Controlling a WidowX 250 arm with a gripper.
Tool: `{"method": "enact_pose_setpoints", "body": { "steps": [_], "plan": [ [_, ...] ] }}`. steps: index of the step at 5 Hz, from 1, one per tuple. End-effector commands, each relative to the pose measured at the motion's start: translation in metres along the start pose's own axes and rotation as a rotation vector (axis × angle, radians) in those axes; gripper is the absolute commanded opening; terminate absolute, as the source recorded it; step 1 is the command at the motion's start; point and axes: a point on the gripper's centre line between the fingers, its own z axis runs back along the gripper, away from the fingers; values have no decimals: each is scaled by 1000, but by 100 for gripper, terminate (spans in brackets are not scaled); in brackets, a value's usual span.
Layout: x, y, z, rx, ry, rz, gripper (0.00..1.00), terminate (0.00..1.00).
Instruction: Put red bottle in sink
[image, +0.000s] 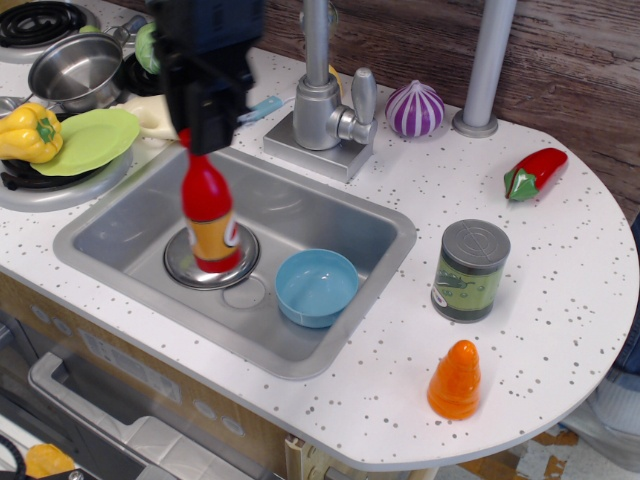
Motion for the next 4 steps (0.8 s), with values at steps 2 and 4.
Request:
{"method": "enact_pose_setpoints", "body": {
  "steps": [2, 4],
  "plan": [
    [1, 24, -52, -27, -89, -51, 0, 0],
    [2, 22, -57, -40, -70, -23, 100, 0]
  ]
}}
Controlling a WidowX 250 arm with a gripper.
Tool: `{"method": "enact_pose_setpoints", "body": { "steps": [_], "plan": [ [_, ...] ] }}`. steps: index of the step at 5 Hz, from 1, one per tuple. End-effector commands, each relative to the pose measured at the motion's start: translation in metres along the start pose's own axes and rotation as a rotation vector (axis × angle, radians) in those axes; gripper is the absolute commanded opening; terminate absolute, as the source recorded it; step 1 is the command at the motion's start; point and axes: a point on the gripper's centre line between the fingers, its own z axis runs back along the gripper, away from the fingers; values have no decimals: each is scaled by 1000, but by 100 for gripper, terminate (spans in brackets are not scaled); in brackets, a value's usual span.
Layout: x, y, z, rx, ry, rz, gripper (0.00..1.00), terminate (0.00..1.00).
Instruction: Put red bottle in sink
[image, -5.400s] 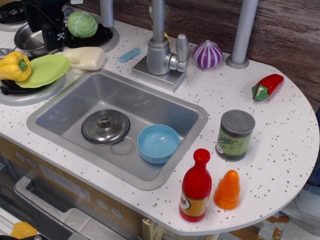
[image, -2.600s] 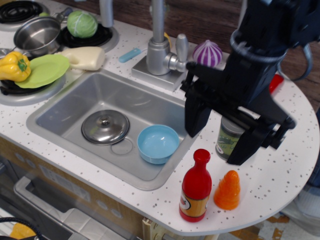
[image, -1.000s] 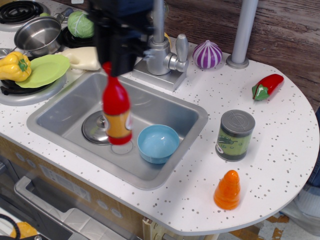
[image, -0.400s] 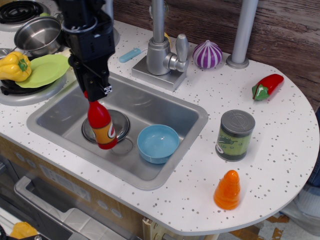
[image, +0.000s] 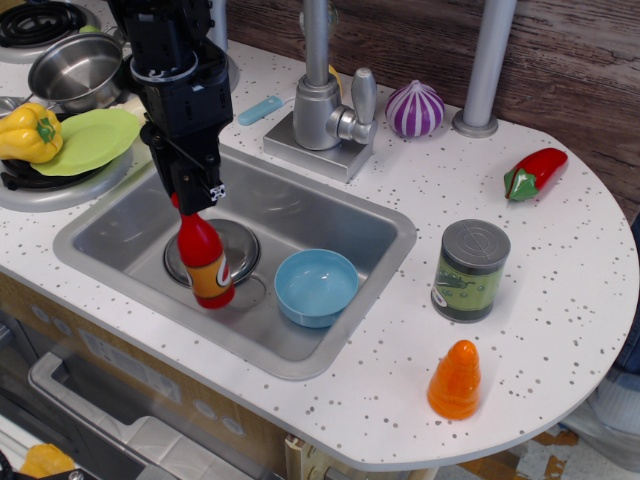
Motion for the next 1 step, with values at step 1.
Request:
{"method": "enact_pose_setpoints", "body": {
  "steps": [1],
  "plan": [
    [2, 4, 5, 13, -23, 11, 100, 100]
  ]
}}
